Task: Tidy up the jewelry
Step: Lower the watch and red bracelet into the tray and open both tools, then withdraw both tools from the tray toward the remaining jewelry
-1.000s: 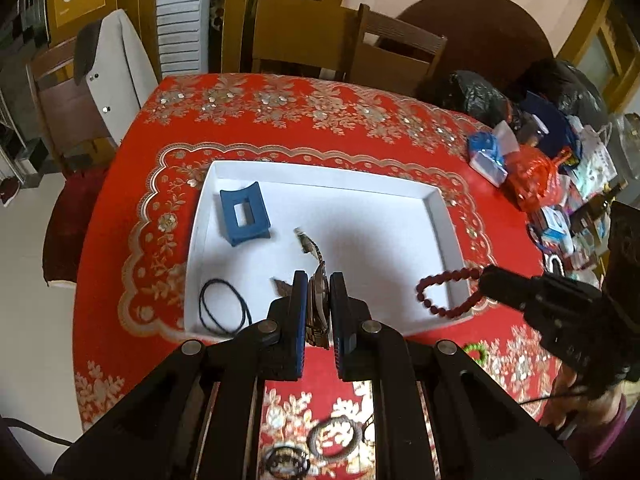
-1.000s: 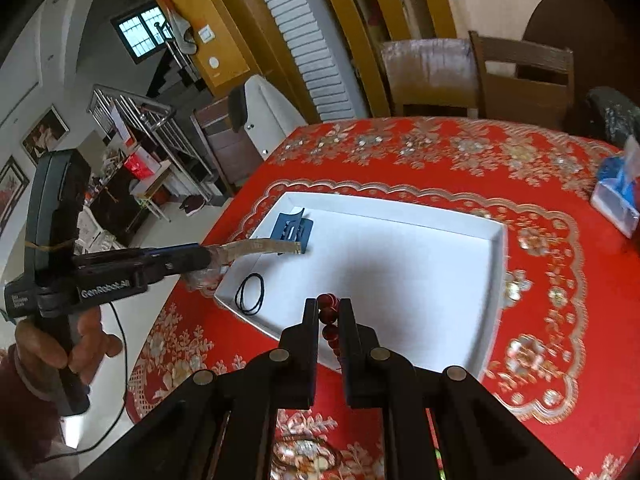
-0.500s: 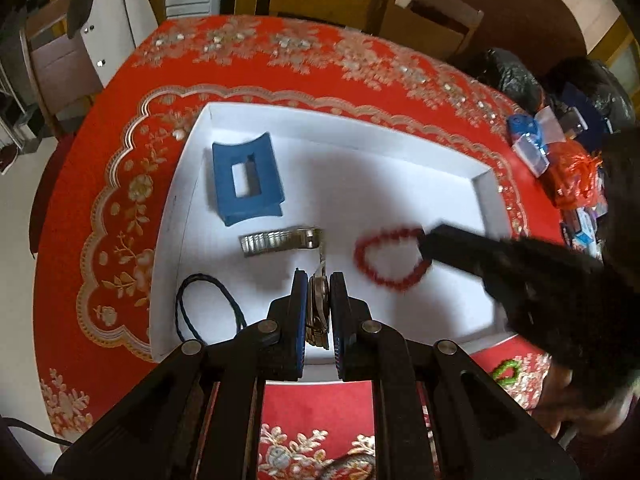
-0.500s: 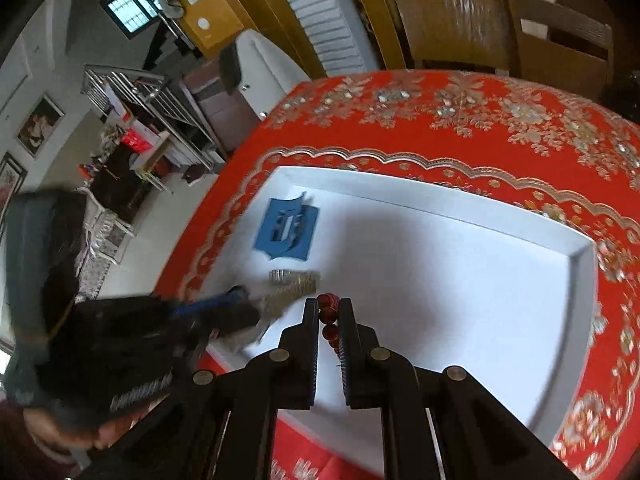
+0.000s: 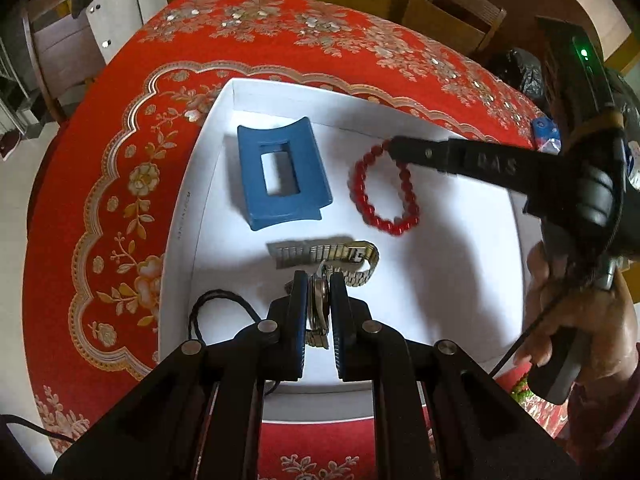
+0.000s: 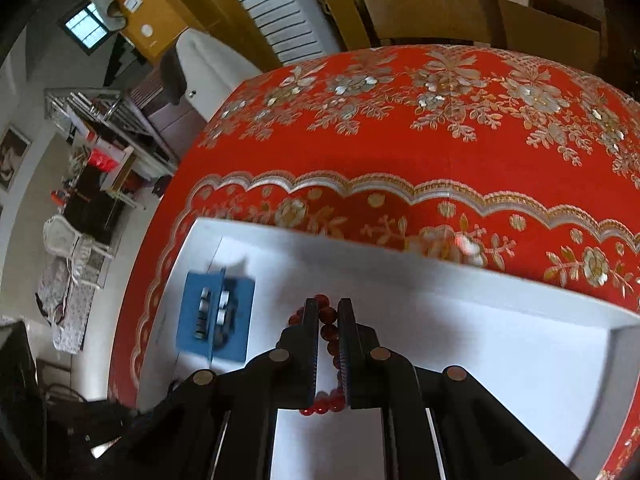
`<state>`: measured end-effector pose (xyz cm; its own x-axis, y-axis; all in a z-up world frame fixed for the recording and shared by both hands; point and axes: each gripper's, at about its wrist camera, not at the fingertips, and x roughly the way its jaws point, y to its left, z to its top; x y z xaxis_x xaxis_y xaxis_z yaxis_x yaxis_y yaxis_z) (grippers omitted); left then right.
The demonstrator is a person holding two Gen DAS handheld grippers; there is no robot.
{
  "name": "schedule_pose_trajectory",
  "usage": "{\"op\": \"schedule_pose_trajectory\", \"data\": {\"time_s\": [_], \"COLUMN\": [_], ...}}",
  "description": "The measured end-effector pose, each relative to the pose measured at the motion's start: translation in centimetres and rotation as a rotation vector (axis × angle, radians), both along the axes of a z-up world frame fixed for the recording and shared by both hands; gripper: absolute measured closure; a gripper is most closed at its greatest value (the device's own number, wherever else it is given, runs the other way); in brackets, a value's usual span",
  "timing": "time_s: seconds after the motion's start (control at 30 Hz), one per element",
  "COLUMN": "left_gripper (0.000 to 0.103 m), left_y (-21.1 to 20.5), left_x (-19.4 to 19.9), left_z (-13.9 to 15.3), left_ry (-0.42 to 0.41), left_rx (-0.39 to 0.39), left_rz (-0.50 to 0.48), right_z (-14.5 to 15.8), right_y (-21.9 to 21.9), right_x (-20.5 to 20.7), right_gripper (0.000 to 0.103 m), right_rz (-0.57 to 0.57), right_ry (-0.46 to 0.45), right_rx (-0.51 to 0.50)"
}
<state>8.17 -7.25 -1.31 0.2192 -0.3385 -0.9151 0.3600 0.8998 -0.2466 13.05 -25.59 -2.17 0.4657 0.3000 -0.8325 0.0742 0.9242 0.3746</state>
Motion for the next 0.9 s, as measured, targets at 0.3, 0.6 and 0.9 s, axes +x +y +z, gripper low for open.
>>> {"op": "schedule_pose_trajectory", "data": {"time_s": [0.3, 0.6, 0.9], "left_gripper": [0.094, 0.065, 0.055], "left_y": [-0.1, -0.5, -0.3], "left_x": [-0.1, -1.0, -3.7], "left_z": [0.0, 0.7, 3.0], "left_ry": [-0.007, -0.022, -0.104], "left_rx": [0.005, 0.015, 0.063], "left_rz": [-0.003, 0.006, 0.023], "right_z": [-0.5, 2.4, 5.4], "right_y": [-0.5, -2.3, -1.9], "right_x": [0.0, -5.3, -12.6], "right_gripper": [0.085, 0.069, 0.058], "right_rz": [-0.030, -0.063, -0.070], "right_ry": [0.020, -0.002, -0.052], "right_rx": [-0.027, 0.010, -0.029]}}
